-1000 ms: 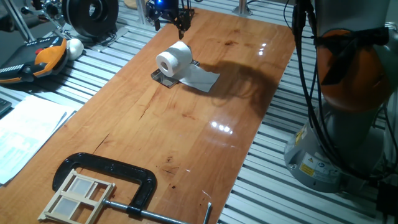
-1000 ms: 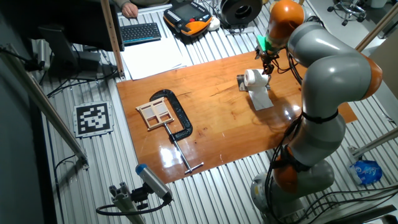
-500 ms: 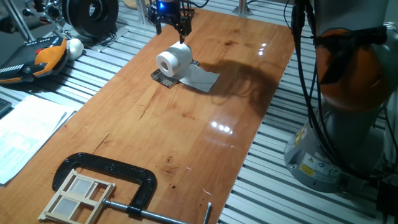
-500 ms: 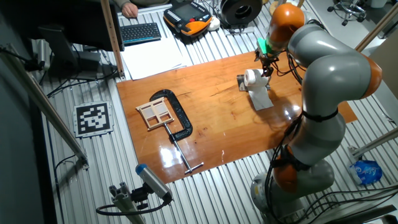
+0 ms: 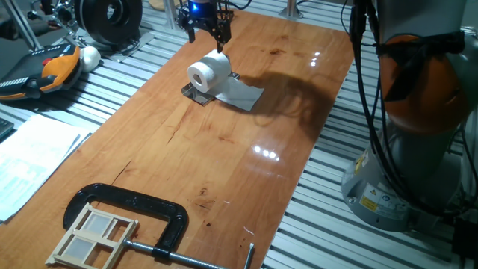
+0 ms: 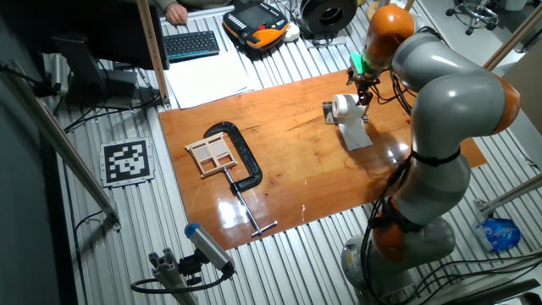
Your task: Take the roll of paper down from the shelf
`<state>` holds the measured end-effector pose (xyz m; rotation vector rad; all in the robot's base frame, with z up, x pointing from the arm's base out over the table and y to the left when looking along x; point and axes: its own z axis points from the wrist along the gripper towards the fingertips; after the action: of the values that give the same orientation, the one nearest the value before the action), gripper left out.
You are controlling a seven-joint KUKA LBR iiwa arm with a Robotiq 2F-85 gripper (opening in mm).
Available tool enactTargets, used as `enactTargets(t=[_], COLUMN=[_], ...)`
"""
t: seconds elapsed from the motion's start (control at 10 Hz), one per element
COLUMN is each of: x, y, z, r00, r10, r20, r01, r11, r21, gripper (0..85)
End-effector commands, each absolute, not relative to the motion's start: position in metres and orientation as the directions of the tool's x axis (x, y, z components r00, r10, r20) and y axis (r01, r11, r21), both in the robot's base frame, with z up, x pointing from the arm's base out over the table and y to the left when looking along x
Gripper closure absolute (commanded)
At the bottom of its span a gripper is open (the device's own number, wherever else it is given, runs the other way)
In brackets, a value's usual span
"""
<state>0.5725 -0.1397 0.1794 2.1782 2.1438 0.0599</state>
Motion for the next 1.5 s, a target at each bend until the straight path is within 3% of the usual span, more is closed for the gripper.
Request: enactTargets(t=[0.0, 0.4, 0.6, 1.4], x=[0.573, 0.573, 0.573, 0.578], y=[-0.139, -0.139, -0.139, -0.148], z=[0.179, 0.179, 0.179, 0.15], r00=[0.022, 0.059, 0.056, 0.036], r10=[1.0, 0.998, 0.998, 0.999], r20=[-0.021, -0.03, 0.024, 0.023], r01=[0.997, 0.998, 0.998, 0.998], r11=[-0.021, -0.06, -0.055, -0.037], r21=[0.068, -0.019, -0.041, 0.049], gripper=[0.0, 0.0, 0.0, 0.0])
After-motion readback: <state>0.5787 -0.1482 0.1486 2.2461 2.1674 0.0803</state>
